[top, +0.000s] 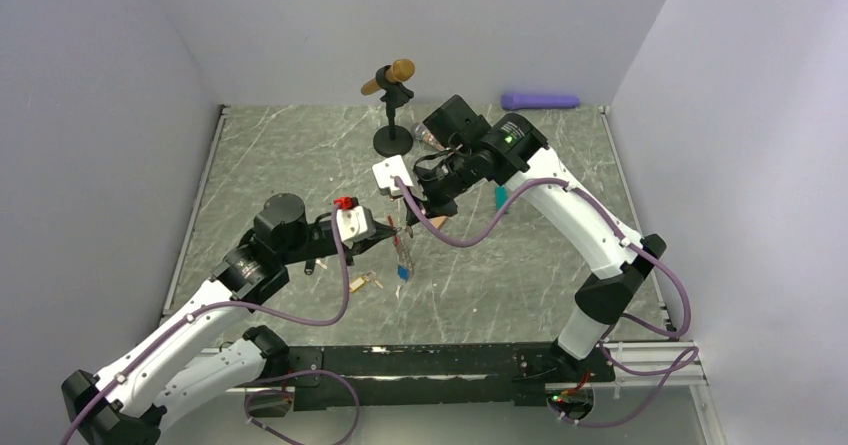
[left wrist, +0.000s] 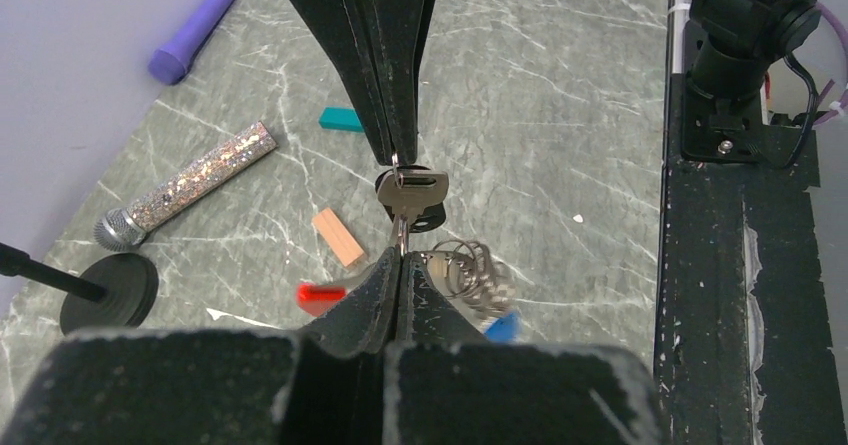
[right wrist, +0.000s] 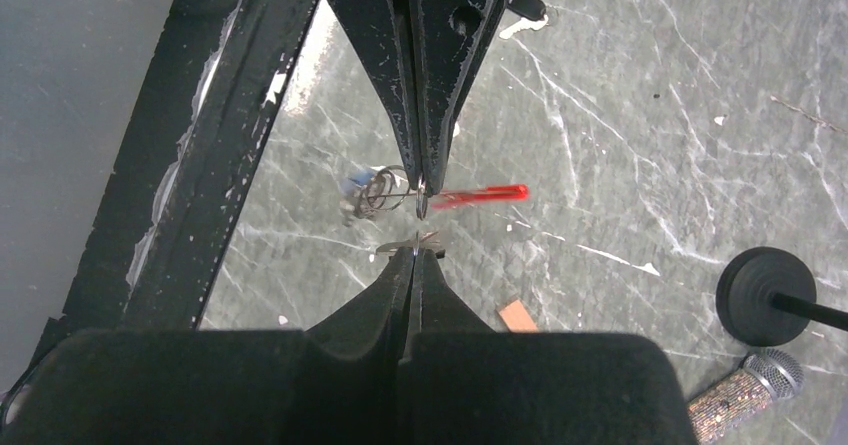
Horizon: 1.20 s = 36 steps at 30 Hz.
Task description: Put the keys on the keyring
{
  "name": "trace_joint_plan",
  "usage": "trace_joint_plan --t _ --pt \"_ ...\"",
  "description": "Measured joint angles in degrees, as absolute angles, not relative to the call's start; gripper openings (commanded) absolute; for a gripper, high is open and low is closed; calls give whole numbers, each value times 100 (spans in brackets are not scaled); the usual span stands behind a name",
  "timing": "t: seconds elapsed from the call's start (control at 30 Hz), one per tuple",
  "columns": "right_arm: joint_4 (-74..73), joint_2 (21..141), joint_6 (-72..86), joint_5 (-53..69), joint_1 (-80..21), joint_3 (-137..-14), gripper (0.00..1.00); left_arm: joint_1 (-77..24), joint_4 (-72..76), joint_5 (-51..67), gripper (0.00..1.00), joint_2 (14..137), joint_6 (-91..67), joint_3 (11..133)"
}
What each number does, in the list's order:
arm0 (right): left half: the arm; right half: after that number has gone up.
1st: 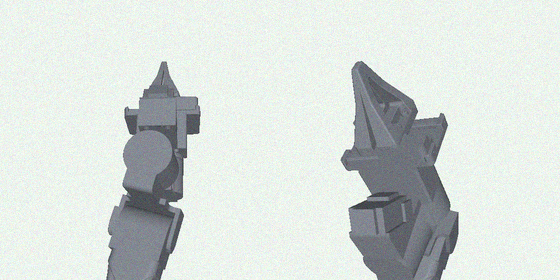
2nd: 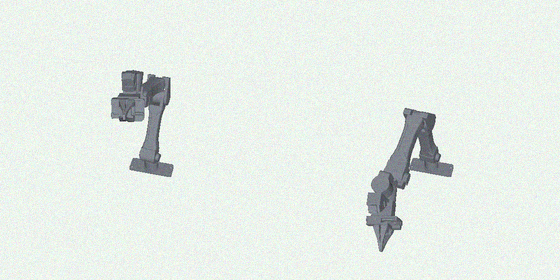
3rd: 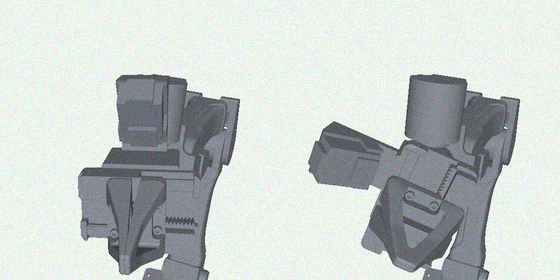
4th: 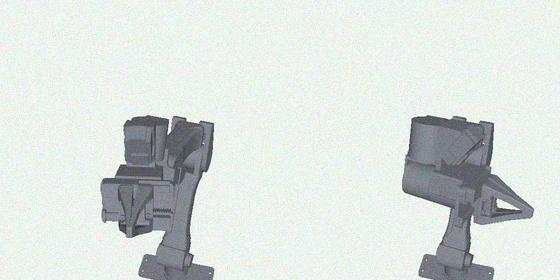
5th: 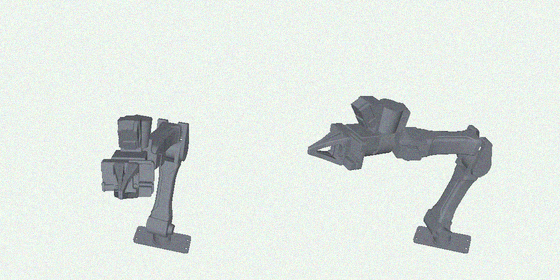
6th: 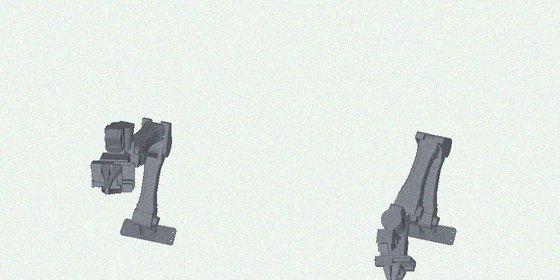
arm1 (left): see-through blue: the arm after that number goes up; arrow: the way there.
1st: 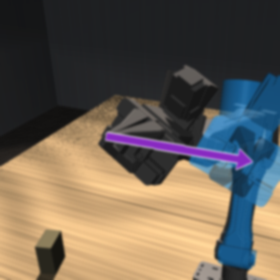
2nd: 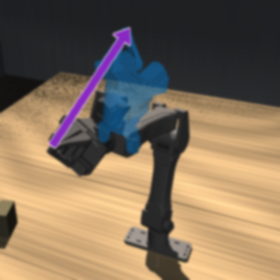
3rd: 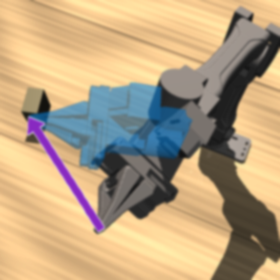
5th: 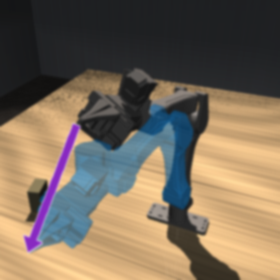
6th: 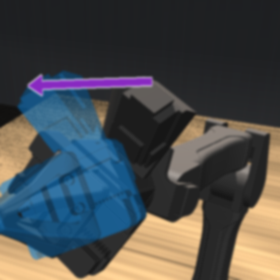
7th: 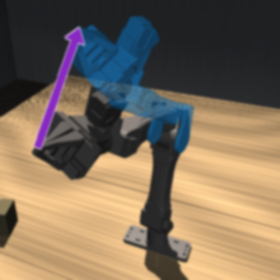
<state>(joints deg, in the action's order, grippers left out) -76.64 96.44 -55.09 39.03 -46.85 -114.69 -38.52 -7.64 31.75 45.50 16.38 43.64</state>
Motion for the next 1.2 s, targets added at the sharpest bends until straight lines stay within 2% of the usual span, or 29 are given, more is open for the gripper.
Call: trace_joint_plan --t 1.2 --pt "-7666 9730 -5511 3924 -4757 -11469 0 -3763 -626 3465 0 4674 1402 4364"
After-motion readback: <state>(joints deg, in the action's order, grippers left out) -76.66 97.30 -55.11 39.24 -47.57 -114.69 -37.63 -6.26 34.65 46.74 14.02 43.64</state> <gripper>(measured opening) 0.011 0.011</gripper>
